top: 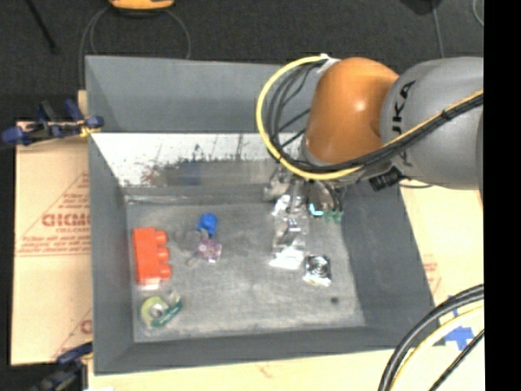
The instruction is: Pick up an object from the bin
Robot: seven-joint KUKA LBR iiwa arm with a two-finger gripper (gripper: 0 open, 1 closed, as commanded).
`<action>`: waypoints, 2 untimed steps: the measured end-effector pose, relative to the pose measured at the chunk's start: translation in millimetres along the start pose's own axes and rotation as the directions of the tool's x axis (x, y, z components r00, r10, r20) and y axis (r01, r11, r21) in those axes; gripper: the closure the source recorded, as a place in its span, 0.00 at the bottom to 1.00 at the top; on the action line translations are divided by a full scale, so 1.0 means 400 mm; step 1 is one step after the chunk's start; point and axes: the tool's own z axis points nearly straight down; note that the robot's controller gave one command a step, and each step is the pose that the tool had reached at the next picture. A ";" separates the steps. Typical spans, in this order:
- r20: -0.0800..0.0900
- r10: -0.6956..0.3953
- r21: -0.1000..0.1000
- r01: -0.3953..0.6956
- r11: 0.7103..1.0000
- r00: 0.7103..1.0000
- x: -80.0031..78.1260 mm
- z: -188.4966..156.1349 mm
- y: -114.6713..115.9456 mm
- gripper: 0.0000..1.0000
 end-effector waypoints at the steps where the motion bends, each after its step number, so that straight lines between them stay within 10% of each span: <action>1: 0.010 -0.324 0.003 0.324 0.946 0.946 -0.095 0.241 0.184 0.00; 2: 0.010 -0.673 0.004 0.673 0.740 0.740 -0.055 0.196 0.335 0.00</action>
Offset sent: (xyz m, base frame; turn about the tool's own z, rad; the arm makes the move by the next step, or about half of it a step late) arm 0.0382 0.0822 -0.1104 -0.3404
